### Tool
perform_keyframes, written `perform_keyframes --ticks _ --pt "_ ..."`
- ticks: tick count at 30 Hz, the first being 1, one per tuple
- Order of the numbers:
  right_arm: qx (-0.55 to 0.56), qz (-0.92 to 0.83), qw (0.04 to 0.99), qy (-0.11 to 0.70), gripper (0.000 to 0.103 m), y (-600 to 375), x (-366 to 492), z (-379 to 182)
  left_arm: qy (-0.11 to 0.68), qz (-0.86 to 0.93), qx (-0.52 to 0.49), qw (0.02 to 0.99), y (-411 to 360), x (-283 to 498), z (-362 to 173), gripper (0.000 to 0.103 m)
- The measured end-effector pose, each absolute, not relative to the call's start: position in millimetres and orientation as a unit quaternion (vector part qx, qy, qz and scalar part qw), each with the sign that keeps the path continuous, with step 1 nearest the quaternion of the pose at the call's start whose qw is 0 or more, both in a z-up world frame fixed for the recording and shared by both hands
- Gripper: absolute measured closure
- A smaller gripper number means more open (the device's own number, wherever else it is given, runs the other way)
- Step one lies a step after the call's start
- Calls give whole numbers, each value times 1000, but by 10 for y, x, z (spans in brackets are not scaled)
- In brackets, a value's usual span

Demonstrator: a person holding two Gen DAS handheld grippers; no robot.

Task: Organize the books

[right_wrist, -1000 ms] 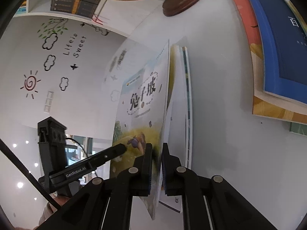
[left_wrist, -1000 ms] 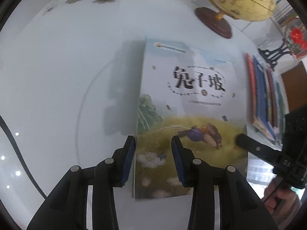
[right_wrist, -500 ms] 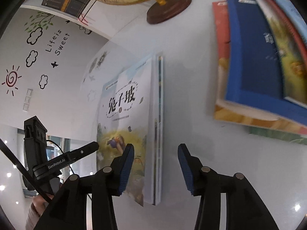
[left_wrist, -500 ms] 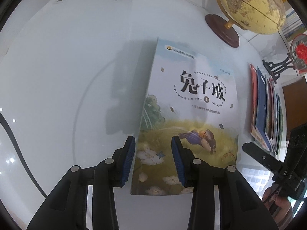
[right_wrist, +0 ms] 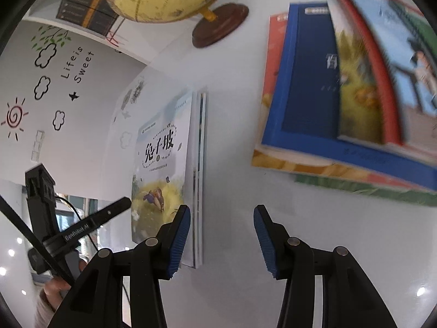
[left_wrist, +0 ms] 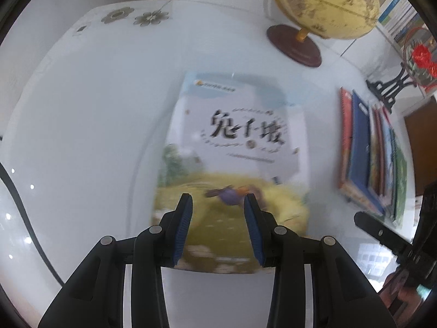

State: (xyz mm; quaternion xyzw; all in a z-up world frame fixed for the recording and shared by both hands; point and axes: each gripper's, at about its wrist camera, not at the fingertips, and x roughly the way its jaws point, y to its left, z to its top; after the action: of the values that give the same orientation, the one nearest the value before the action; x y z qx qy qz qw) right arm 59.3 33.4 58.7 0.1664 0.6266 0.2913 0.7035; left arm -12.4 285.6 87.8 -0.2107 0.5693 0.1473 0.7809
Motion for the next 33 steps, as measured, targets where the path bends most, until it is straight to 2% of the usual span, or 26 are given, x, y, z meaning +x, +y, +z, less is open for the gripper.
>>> perform_keyframes --ticks 5,15,27,29,33 --pt "140 296 731 598 56 106 613 824 537 152 -225 798 2581 14 1055 67" --pt "110 300 764 561 56 -502 679 1112 541 128 -188 809 1816 422 1161 67" --pt "176 269 791 522 56 -1706 803 1089 576 49 -77 812 595 1027 1162 67" --pt "190 247 804 507 50 -1966 829 1067 583 32 -75 809 435 1091 1119 67" --pt "204 222 807 508 50 -2333 916 995 593 2 -79 802 134 1220 1052 67"
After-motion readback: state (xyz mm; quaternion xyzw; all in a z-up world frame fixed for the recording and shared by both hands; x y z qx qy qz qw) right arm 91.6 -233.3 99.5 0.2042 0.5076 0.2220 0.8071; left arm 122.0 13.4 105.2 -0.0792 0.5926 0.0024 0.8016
